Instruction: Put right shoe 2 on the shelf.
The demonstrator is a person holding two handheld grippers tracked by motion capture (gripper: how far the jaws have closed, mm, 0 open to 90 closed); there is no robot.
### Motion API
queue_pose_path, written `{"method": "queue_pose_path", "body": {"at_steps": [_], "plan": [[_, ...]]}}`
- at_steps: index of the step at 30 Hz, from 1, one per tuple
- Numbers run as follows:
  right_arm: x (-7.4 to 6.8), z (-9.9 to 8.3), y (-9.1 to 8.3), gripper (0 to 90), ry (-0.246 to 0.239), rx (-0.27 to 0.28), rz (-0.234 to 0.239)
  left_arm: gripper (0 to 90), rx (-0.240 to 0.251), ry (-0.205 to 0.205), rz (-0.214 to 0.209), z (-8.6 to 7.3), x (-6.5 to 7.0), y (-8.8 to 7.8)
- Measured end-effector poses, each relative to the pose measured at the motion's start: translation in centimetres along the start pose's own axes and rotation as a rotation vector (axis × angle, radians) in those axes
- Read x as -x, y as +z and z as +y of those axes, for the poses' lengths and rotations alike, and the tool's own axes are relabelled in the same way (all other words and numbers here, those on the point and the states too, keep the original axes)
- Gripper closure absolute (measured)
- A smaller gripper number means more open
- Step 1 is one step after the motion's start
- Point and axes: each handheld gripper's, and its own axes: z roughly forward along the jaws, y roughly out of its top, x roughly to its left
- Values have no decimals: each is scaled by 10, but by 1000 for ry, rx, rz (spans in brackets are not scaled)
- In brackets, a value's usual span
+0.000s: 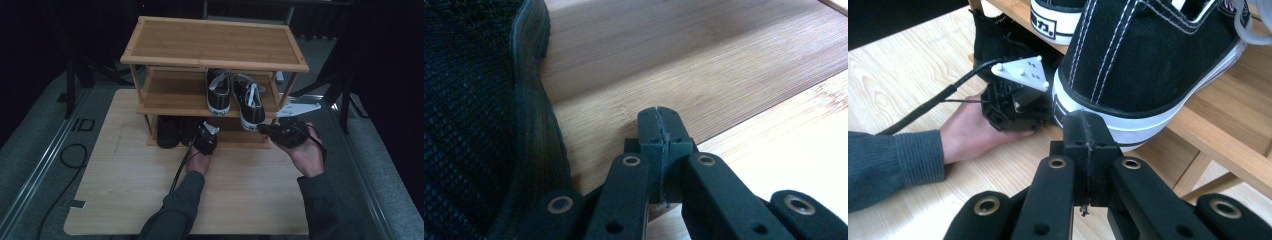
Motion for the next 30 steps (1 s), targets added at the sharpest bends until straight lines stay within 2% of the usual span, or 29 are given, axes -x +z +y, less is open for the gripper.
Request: {"method": "queue_pose_path", "body": {"at_steps": [14,30], "plan": [[-1,5,11,900,3,12,12,900,11,-7,5,0,1,1],[3,7,20,900,12,13,-9,900,12,-4,5,-1,1,1]]}}
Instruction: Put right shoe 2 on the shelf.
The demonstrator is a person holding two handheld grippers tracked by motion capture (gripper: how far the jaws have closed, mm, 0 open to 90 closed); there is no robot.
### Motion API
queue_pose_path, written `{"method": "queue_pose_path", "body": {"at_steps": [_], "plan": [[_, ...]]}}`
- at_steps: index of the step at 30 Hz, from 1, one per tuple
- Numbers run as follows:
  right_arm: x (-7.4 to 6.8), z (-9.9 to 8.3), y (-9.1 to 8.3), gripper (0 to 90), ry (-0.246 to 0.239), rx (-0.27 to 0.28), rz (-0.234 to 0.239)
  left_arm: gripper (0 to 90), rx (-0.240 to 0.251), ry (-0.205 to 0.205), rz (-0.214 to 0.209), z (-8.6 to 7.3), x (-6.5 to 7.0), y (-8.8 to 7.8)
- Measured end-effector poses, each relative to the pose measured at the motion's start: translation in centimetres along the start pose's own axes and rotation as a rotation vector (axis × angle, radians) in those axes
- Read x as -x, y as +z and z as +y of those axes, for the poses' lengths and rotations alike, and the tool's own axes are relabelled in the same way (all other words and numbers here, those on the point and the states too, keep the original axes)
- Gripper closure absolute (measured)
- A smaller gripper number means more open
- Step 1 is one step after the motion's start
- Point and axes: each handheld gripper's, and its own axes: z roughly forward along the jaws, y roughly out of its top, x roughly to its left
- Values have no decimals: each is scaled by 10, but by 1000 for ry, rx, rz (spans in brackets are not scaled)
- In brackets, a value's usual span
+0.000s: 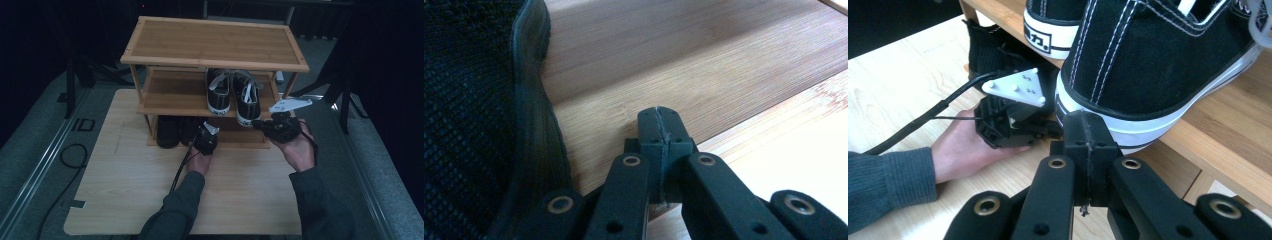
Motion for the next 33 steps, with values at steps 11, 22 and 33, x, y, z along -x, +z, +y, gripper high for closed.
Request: {"method": "queue_pose_path", "body": {"at_steps": [11,22,33], "plan": [[1,3,5,900,11,8,6,900,0,0,-1,0,0,0],[-1,8,13,900,1,4,-10,900,-1,-1,-2,0,-1,0],[-2,9,16,900,2,10,-17,900,-1,0,-2,0,0,0]]}}
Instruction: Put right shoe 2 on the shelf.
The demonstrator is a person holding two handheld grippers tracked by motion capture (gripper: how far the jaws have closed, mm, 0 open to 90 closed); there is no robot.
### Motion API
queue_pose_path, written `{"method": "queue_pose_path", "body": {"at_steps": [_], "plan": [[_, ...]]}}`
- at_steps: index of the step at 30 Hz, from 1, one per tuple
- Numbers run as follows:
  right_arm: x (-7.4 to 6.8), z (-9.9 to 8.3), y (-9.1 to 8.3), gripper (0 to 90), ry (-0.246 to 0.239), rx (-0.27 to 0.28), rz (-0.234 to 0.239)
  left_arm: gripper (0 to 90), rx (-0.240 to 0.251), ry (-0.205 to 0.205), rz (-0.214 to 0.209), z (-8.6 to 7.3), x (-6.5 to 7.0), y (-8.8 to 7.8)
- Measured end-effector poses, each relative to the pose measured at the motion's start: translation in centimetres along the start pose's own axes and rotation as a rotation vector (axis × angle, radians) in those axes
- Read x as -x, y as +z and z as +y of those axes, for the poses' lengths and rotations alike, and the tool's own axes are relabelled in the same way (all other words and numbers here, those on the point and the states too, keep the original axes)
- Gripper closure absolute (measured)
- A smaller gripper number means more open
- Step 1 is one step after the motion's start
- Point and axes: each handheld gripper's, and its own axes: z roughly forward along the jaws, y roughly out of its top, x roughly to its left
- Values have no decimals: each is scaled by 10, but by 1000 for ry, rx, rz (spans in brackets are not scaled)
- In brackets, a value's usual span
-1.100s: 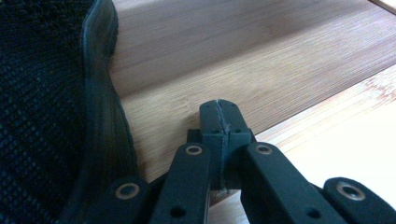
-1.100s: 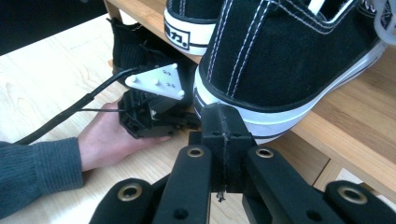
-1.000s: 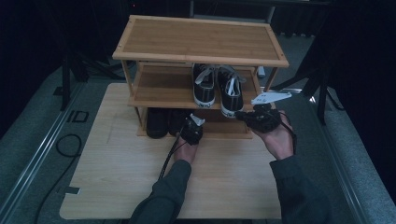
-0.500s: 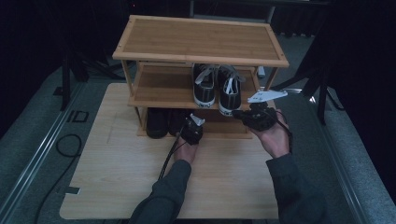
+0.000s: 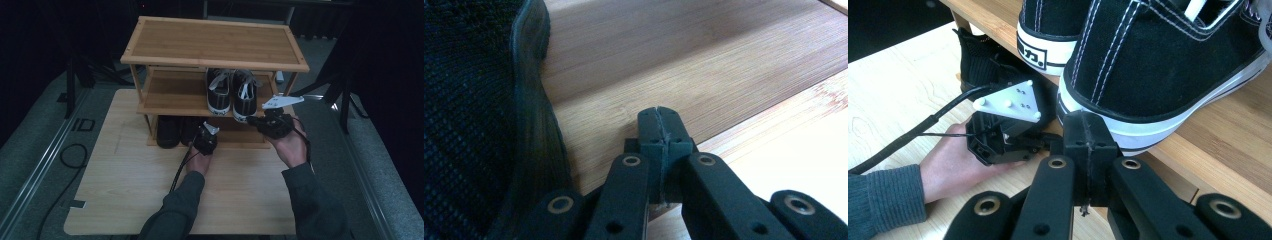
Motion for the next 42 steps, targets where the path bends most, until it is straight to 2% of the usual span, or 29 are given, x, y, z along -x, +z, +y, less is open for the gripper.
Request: {"method": "queue_pose_path", "body": {"at_steps": [31,33,42], "plan": [[2,2,7,900,12,-1,-31,900,1,0,1,0,0,0],[1,3,9,900,13,-3,-29,900,-8,10,-2,0,-1,0],[0,5,15,900,-2,-8,-32,900,-8,9,-3,0,-1,0]]}}
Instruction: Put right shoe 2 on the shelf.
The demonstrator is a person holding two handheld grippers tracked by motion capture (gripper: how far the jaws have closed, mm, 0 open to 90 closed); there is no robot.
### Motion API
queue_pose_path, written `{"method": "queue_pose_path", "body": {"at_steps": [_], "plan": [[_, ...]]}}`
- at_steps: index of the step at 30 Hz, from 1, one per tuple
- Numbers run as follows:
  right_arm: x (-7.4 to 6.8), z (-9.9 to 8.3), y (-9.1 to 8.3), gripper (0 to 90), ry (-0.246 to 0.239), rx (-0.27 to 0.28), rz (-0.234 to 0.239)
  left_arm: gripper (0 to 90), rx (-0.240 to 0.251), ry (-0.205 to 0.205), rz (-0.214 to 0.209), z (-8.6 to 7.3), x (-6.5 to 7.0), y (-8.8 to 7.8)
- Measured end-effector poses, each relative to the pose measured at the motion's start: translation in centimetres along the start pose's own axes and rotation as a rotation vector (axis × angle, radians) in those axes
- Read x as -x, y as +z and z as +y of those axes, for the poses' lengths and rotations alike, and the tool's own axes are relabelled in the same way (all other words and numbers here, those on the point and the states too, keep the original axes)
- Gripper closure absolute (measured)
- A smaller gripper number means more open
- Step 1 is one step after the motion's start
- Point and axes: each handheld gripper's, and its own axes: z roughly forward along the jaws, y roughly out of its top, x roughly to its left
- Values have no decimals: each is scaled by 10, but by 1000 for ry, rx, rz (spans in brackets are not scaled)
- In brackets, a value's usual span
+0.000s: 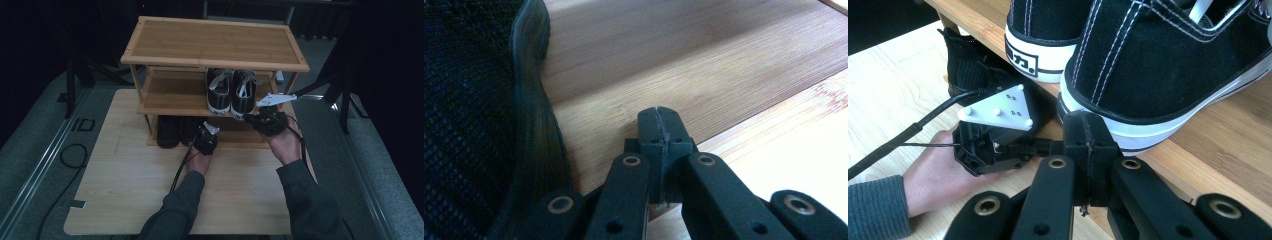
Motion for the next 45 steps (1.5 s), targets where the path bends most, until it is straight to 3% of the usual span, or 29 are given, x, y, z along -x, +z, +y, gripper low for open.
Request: {"method": "queue_pose_path", "body": {"at_steps": [17,20,24,31,45], "plan": [[-4,1,4,900,-17,-11,-35,900,11,-11,5,0,1,1],[-4,2,7,900,-28,-17,-76,900,3,-2,4,0,1,0],[0,1,8,900,-2,-8,-40,900,2,-3,3,0,0,0],[-4,3,11,900,-20,-12,-72,900,1,-1,6,0,1,0],[-4,3,12,900,-26,-7,-74,900,0,-1,11,0,1,0]]}}
